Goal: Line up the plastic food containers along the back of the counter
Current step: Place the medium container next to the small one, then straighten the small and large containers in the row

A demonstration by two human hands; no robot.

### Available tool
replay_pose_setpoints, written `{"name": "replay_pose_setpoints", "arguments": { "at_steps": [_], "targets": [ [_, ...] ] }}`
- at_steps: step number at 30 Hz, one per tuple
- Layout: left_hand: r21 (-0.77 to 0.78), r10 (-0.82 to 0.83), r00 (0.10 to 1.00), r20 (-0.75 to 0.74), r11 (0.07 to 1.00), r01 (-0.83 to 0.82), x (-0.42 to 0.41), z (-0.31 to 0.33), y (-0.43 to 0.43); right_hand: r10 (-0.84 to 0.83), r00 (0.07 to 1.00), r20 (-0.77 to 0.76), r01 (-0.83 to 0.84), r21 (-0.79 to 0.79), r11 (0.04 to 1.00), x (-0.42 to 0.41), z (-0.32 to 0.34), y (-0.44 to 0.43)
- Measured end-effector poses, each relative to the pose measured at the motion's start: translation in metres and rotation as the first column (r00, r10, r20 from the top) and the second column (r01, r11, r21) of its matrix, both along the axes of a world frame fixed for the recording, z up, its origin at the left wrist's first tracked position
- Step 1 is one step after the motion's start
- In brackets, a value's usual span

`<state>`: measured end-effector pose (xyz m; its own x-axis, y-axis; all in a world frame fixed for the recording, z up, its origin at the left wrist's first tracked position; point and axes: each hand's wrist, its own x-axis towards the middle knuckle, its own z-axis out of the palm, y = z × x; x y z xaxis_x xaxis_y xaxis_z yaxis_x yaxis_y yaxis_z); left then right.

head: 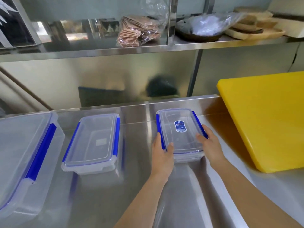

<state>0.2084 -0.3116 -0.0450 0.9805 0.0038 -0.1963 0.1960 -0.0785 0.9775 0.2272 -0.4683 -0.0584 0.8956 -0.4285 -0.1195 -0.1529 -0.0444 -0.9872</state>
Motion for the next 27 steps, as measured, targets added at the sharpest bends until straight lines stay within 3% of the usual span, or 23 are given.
{"name": "replay_pose_setpoints", "arguments": {
  "at_steps": [6, 11, 13, 15, 16, 18, 19, 22, 24, 27],
  "targets": [
    [-0.057, -0.081, 0.997, -0.001, 0.995, 0.081, 0.009, 0.006, -0.071, -0.048, 0.999, -0.003, 0.047, -0.064, 0.997, -0.002, 0.008, -0.074],
    [-0.012, -0.085, 0.996, -0.035, 0.996, 0.085, 0.011, 0.006, -0.094, 0.012, 0.990, -0.141, -0.051, -0.279, 0.959, 0.003, 0.016, -0.097],
    [0.042, -0.143, 0.990, -0.023, 0.989, 0.143, 0.010, 0.010, -0.087, -0.031, 0.983, -0.183, -0.064, -0.490, 0.870, 0.000, 0.022, -0.092],
    [0.179, -0.175, 0.982, 0.068, 0.971, 0.160, 0.011, 0.018, -0.067, -0.108, 0.993, -0.046, 0.043, -0.711, 0.702, -0.005, 0.030, -0.082],
    [0.247, -0.154, 0.978, 0.141, 0.962, 0.116, 0.012, 0.023, -0.049, -0.135, 0.988, 0.074, 0.145, -0.745, 0.651, -0.008, 0.037, -0.071],
    [0.362, -0.054, 0.954, 0.296, 0.930, -0.059, 0.016, 0.035, 0.002, -0.129, 0.959, 0.251, 0.269, -0.672, 0.690, -0.014, 0.052, -0.032],
    [0.406, 0.018, 0.936, 0.352, 0.898, -0.170, 0.020, 0.040, 0.032, -0.061, 0.955, 0.290, 0.236, -0.624, 0.745, -0.017, 0.057, -0.006],
    [0.528, 0.262, 0.891, 0.372, 0.730, -0.435, 0.032, 0.044, 0.125, 0.246, 0.932, 0.266, -0.088, -0.492, 0.866, -0.020, 0.053, 0.081],
    [0.665, 0.334, 0.899, 0.285, 0.606, -0.436, 0.039, 0.038, 0.178, 0.367, 0.923, 0.120, -0.311, -0.332, 0.891, -0.013, 0.045, 0.132],
    [0.804, 0.314, 0.946, 0.085, 0.539, -0.251, 0.040, 0.026, 0.233, 0.481, 0.876, -0.030, -0.482, -0.079, 0.873, -0.001, 0.033, 0.194]
  ]
}}
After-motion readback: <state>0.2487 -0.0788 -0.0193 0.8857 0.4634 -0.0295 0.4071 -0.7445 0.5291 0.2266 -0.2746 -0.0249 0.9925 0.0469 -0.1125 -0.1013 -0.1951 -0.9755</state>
